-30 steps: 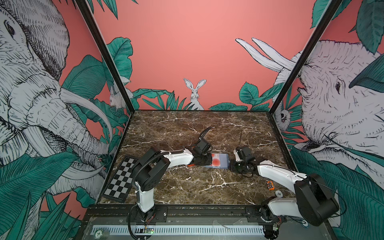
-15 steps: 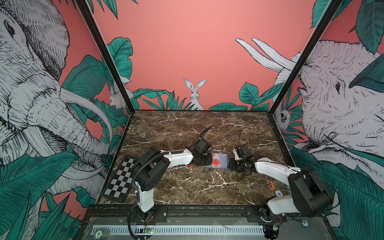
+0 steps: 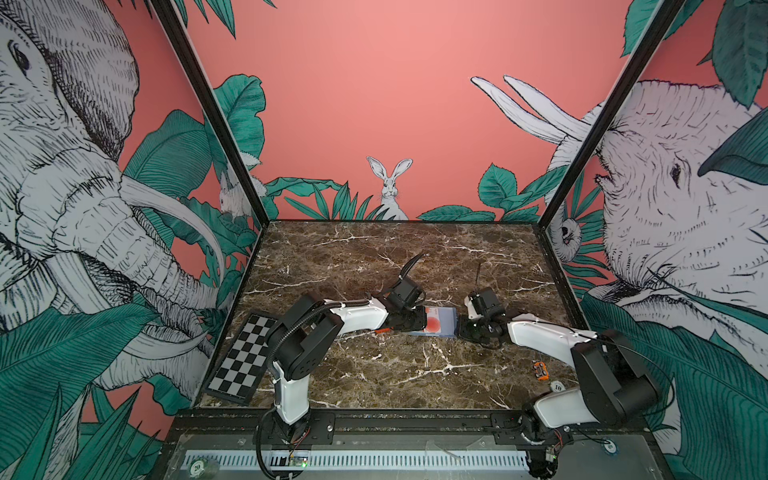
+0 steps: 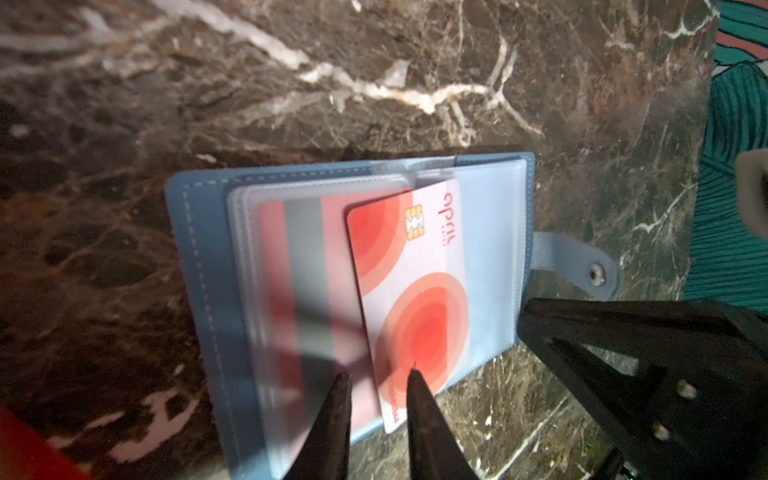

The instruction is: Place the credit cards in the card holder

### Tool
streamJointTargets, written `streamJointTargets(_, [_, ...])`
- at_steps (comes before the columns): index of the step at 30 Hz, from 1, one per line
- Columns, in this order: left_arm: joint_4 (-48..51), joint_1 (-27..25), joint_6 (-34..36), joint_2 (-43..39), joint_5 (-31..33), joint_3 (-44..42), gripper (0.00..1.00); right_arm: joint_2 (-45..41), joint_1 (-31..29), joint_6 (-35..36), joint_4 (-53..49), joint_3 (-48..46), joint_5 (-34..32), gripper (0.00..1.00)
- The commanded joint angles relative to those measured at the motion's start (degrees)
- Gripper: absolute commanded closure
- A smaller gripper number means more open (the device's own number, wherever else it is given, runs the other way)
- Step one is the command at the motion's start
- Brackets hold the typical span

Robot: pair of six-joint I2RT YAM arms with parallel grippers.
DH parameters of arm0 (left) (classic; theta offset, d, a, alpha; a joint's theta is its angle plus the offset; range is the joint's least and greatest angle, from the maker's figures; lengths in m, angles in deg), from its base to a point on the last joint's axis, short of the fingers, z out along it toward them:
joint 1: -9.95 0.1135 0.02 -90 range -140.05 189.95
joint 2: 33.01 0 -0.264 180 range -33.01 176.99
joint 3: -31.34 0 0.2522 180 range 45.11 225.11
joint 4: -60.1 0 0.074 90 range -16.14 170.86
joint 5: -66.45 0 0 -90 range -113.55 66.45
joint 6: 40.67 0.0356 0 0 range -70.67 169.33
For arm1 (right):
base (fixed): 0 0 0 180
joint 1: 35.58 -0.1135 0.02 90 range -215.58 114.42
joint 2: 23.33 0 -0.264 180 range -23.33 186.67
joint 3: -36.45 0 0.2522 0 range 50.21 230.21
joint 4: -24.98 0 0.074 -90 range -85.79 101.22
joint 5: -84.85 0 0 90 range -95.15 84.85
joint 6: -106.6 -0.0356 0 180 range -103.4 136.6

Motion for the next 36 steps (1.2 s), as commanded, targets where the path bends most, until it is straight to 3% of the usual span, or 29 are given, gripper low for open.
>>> streamJointTargets(1, [0.2,-0.3,-0.2,1.5,-0.3,1.3,0.74,0.6,0.2,1.0,-0.7,0.2,-0.5,0.85])
streamJointTargets(36, [-2.1,-1.1,-1.1,4.7,-2.1,4.6,0.76,0.5,0.2,0.5,0.3,-1.2,-0.4,0.90])
